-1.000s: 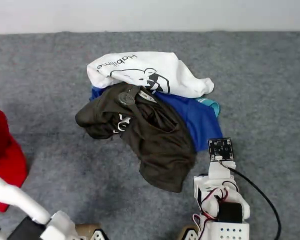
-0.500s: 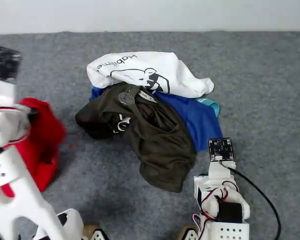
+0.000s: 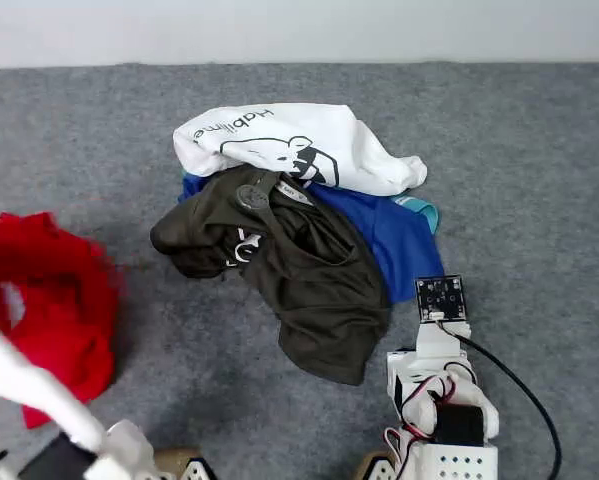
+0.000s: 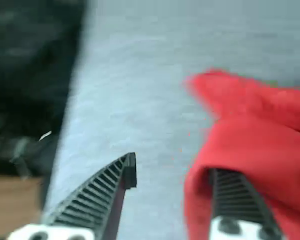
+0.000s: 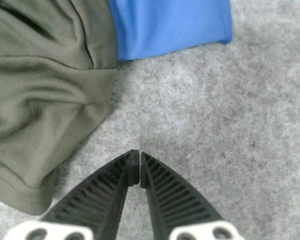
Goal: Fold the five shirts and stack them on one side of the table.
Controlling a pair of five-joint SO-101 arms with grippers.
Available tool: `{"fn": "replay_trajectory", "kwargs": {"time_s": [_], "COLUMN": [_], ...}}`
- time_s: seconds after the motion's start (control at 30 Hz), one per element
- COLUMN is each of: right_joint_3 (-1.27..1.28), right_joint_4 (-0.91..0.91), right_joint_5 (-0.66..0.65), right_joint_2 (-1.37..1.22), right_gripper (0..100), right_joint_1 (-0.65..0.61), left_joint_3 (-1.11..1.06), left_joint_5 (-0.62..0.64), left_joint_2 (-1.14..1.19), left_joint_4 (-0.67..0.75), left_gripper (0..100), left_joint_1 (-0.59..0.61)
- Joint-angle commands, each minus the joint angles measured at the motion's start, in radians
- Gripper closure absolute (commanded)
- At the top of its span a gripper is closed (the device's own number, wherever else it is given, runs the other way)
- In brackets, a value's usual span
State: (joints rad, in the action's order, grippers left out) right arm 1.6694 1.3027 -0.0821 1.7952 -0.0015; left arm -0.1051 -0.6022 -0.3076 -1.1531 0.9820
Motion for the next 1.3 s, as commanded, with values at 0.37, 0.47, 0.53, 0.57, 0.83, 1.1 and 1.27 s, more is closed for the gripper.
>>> {"fn": "replay_trajectory", "kwargs": {"time_s": [0.37, 0.47, 0.53, 0.57, 0.83, 1.1, 1.27], "right_joint_3": [0.014, 0.014, 0.014, 0.014, 0.014, 0.014, 0.014], "right_joint_4": [0.002, 0.002, 0.002, 0.002, 0.002, 0.002, 0.002], "right_joint_5": [-0.011, -0.011, -0.011, -0.011, -0.011, -0.011, -0.011], "right_joint_2": [0.008, 0.008, 0.008, 0.008, 0.008, 0.008, 0.008], "right_gripper": [99.0, 99.0, 99.0, 99.0, 99.0, 99.0, 99.0], "right_joint_1": [0.001, 0.001, 0.001, 0.001, 0.001, 0.001, 0.001], "left_joint_3": [0.048, 0.051, 0.051, 0.051, 0.048, 0.045, 0.051], "left_joint_5": [-0.641, -0.786, -0.858, -0.888, -0.980, -0.614, -0.313], "left_joint_2": [0.175, 0.155, 0.124, 0.109, 0.006, -0.034, -0.052], "left_joint_4": [-0.110, -0.247, -0.321, -0.359, -0.600, -0.600, -0.598], "left_gripper": [73, 71, 71, 71, 71, 71, 71], "left_joint_1": [0.339, 0.364, 0.367, 0.367, 0.313, -0.006, -0.351]}}
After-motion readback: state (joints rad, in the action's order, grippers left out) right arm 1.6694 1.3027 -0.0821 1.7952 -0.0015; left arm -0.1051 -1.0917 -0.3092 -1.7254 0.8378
